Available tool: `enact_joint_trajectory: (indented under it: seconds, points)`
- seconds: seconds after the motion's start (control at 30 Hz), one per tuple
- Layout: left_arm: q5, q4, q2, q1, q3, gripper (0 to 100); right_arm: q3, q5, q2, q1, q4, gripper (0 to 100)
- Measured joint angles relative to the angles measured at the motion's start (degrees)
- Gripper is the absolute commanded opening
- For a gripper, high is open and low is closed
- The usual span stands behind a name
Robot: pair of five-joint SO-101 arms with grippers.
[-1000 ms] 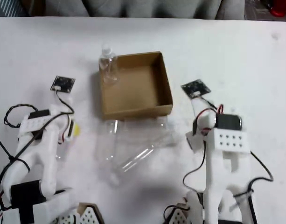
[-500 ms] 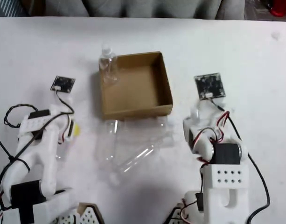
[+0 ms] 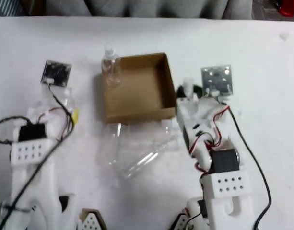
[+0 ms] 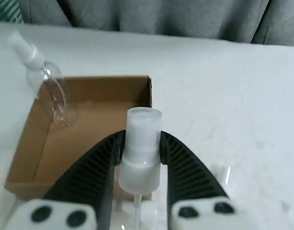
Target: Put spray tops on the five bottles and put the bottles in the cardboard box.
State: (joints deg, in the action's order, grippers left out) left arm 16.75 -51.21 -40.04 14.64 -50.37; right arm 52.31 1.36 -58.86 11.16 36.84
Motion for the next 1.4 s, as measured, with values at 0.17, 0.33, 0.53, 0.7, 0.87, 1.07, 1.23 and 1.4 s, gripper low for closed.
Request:
enact_joint_trajectory:
  seconds: [0.17, 0.33, 0.53, 0.7, 0.87, 1.07, 1.23, 1.4]
  points:
    - [0.0, 0.5, -9.8, -6.9, 0.0, 2, 0.0, 8.6, -2.5, -0.1, -9.8, 1.6]
    - [-1.1, 2.9, -14.9, -15.2, 0.0, 2, 0.0, 15.2, -5.1, 0.0, -19.4, 1.6]
    - [-12.0, 7.6, -16.4, -22.2, -5.7, 2, 0.0, 23.1, -5.2, -0.1, -30.7, 1.6]
    - [-11.1, 20.8, -16.4, -26.7, -17.9, 2, 1.8, 28.3, -5.4, 0.0, -34.4, 1.6]
    - [-6.1, 30.9, -16.4, -28.7, -27.0, 2, 5.5, 28.0, -5.3, 3.5, -34.5, 1.6]
    - [-5.2, 33.5, -16.4, -29.4, -28.0, 2, 5.5, 25.3, -4.3, 6.6, -35.8, 1.6]
    - [-5.2, 33.6, -16.4, -29.4, -28.0, 2, 5.5, 24.3, 4.0, 7.4, -47.5, 1.6]
    - [-5.2, 33.7, -16.4, -29.5, -28.3, 2, 5.5, 24.3, 11.1, 7.4, -53.4, 1.6]
